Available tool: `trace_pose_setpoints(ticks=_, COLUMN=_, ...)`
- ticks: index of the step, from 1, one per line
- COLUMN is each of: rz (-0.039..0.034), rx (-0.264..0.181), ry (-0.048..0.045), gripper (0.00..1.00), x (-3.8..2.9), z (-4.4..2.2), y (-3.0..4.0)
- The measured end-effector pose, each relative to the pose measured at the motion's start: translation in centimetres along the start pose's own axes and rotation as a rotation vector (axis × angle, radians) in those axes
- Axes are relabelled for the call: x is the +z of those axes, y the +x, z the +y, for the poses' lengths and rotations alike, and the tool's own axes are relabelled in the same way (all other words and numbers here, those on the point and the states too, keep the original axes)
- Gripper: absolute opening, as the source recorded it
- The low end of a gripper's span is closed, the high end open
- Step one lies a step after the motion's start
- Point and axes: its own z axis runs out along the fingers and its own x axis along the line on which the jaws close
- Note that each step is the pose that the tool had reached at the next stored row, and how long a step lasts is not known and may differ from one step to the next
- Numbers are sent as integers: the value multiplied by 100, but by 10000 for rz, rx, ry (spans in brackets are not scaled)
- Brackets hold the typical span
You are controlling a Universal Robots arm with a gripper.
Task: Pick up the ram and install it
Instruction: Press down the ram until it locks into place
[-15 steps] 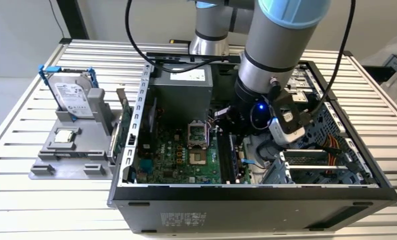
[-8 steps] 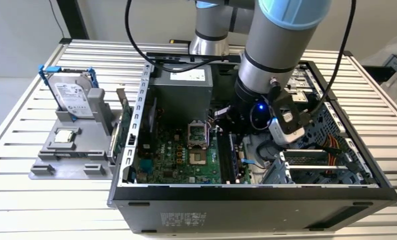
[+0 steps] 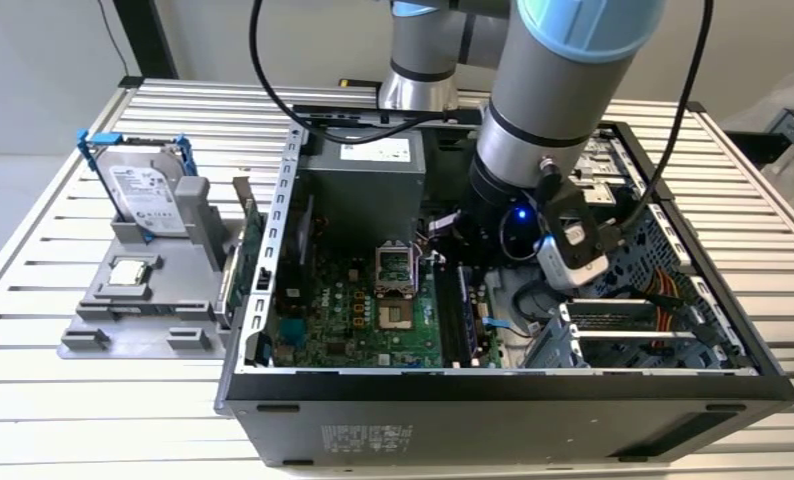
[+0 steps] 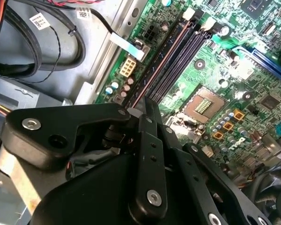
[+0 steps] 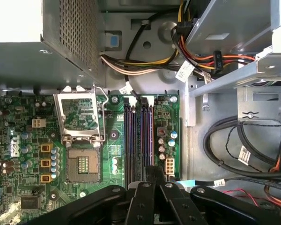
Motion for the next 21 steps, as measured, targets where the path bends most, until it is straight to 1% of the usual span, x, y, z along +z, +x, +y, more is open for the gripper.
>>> trace_pose_setpoints(ticks=2, rz=1, rx=1, ry=-38, gripper=0, x=0, z=0, y=0)
trace_pose_setpoints(ticks=4, rz=8, rx=-88, ry=-44, gripper=0, x=1, z=1, y=2)
trace_pose_setpoints(ticks=18, rz=188, rx=-2628, ry=-51, gripper=0, x=0, z=2, y=2)
trace_pose_setpoints(ticks=21, rz=218, rx=-3065, ry=-56, gripper=0, x=1, z=4, y=3)
